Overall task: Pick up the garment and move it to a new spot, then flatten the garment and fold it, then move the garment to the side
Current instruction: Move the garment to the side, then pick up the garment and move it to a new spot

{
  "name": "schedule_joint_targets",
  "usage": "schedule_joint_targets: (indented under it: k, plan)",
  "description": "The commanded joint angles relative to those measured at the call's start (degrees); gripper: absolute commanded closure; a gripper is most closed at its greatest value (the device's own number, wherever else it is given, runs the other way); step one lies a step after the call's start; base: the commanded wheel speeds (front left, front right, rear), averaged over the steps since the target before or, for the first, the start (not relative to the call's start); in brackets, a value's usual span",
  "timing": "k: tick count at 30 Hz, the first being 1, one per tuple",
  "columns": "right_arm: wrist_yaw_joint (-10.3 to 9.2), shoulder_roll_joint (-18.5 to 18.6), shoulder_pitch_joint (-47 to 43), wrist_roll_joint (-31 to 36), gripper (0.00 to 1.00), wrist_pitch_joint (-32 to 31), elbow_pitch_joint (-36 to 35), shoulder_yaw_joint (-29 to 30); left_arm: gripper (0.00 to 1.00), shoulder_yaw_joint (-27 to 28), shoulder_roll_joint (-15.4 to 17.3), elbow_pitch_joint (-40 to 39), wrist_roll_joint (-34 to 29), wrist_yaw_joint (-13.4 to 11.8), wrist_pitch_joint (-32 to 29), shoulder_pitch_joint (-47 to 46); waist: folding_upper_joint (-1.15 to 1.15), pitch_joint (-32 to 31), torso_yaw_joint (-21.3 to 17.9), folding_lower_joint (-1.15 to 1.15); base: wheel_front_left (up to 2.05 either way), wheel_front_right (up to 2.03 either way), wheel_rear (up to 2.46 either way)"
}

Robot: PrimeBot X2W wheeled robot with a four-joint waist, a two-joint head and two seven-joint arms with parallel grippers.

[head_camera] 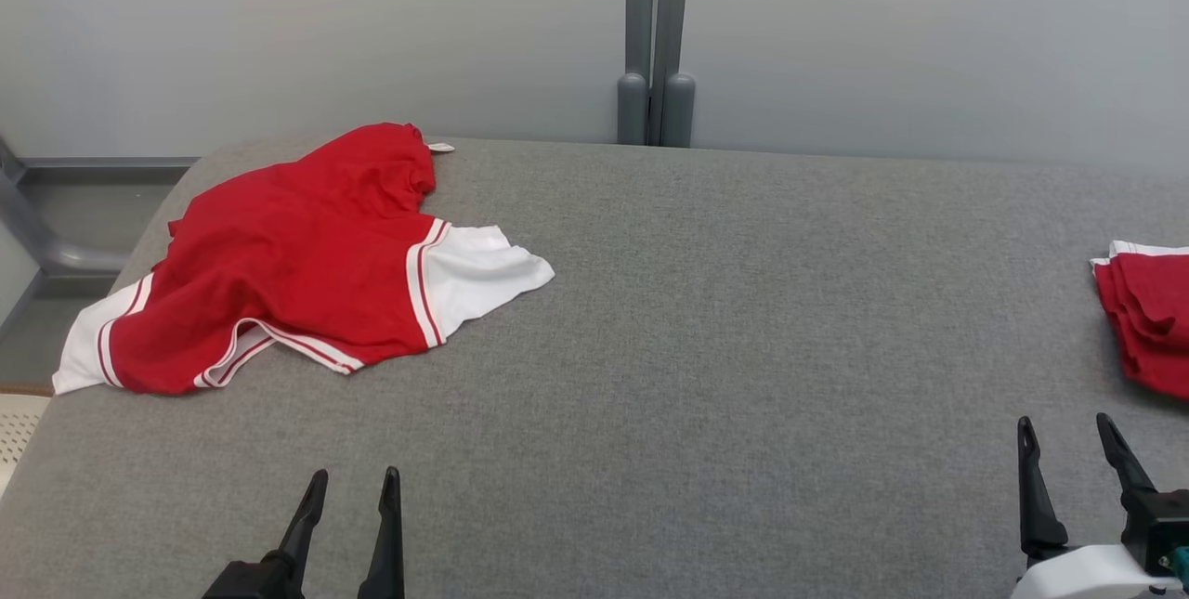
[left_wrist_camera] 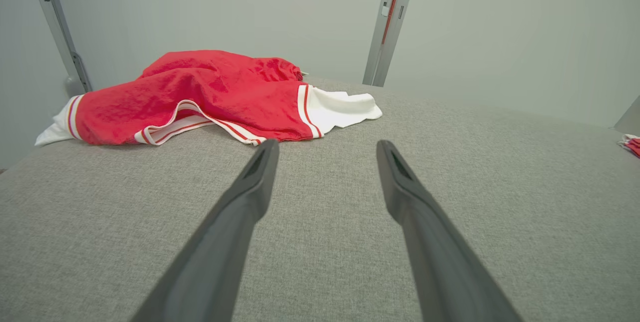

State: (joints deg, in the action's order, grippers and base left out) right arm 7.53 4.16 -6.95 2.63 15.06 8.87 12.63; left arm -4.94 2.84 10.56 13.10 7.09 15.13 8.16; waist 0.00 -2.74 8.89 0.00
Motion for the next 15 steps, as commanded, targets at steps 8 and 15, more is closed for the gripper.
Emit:
schedule_joint_targets:
  k: [8,15]
  plan:
    - [-0.09,-1.01,-1.46,0.33,0.00,0.14,-0.39,-1.34,0.00,-0.10,0.12,-0.13,0.08,0.31,0.00,-1.10,0.00,0.11,-0.42,0.00,0.00,0.00,0.00]
    - [-0.09,-1.15,-1.96,-0.52,0.00,0.15,-0.67,-2.56,0.00,-0.41,0.14,0.51,-0.01,0.38,0.00,-1.46,0.00,-0.72,5.40,0.00,0.00,0.00,0.00]
